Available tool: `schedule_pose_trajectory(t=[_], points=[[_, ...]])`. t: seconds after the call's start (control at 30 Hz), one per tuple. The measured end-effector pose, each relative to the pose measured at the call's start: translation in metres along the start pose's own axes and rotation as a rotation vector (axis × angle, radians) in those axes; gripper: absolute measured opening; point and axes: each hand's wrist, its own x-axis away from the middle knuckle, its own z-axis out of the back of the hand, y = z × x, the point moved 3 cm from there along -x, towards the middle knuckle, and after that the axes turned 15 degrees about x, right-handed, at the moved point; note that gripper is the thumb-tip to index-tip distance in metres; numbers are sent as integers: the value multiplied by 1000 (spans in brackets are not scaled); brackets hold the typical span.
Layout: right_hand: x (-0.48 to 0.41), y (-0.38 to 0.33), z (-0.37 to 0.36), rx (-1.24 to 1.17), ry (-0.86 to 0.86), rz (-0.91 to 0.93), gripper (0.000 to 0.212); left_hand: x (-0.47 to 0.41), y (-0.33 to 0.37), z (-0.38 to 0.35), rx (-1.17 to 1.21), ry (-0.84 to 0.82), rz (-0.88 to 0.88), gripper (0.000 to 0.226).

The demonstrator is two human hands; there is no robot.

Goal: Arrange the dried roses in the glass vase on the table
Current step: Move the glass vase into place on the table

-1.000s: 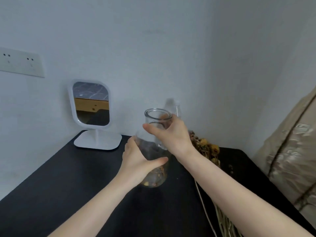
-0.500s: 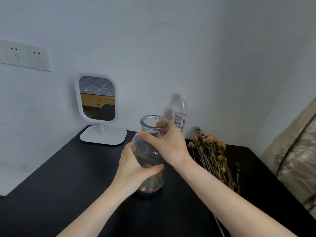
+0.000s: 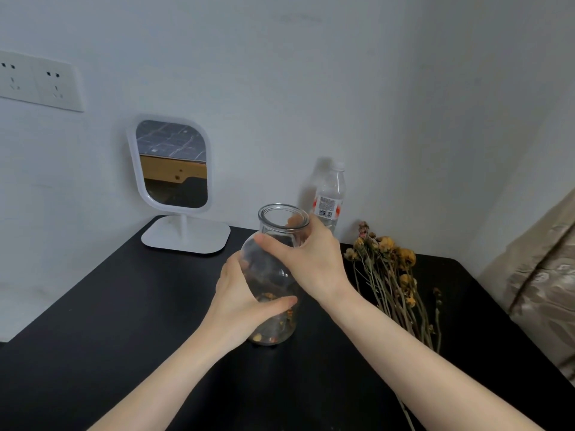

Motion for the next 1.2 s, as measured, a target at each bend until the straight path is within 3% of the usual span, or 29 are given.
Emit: schedule_pose_trajectory(t=[0.4,0.57,0.6,0.67,0.73,0.77,0.97,1.2], points=[[3,2,-4,-38,-23,10,52,6,-5,-7,53,97,8,96],[9,8,6,2,-78,53,72,23,2,-2,126,41,43,114],[11,11,11,12,-81,56,76,30,4,0,118,78,39,111],[16,20,23,34,-86,42,80,47,7,2,112,196,-10,83],[24,32,39,60,-78,16,72,67,12,-1,144,260,-89,46],[28,39,48,75,-67,1,64,76,15,-6,163,255,-123,38],[34,100,105,223,68,-179,21,82,24,-68,169,-92,-107,21],[40,172,136,354,68,-426,15,21,6,-157,-29,-251,-11,8]])
